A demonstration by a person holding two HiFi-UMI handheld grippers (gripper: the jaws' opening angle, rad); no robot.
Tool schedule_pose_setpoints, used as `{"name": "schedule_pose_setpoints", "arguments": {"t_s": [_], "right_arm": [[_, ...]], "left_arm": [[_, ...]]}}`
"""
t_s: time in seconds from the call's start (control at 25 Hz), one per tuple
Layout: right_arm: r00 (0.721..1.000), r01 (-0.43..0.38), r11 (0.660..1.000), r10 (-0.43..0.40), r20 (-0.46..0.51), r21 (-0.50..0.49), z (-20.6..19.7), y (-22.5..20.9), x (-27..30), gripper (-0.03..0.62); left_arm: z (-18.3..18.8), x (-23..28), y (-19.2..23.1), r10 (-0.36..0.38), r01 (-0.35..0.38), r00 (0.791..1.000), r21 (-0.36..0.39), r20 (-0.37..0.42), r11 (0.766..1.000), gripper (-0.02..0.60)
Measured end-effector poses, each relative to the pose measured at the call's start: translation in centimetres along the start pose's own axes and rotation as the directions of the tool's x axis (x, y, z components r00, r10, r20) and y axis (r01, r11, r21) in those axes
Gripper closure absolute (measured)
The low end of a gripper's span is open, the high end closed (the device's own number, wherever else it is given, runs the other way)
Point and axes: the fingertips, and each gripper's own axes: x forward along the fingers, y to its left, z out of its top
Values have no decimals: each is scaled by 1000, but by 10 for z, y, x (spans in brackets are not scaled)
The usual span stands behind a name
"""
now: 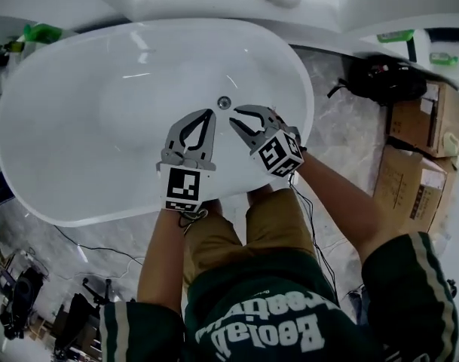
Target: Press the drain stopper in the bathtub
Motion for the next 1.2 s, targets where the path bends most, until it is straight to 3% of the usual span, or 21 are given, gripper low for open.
{"name": "schedule_pose_setpoints", "arguments": {"t_s": [0.28, 0.56, 0.76, 0.92, 1.2], "right_arm": [[984, 28, 998, -37, 173, 56, 100, -5, -82, 513], [928, 95, 991, -124, 352, 98, 180, -11, -154, 513], [891, 106, 988, -144, 431, 111, 216, 0, -203, 513], [858, 109, 982, -172, 483, 157, 239, 0, -235, 531], [800, 142, 985, -175, 575, 102, 278, 10, -284, 556]], "left_arm": [[72, -49, -15, 6, -10, 998, 64, 55, 998, 580], [157, -89, -27, 34, -45, 983, 57, 183, 997, 580], [212, -119, -47, 15, -48, 966, 120, 260, 992, 580], [235, -133, -59, 2, -49, 964, 168, 267, 985, 580], [238, -164, -77, 2, -42, 966, 151, 260, 988, 580]]}}
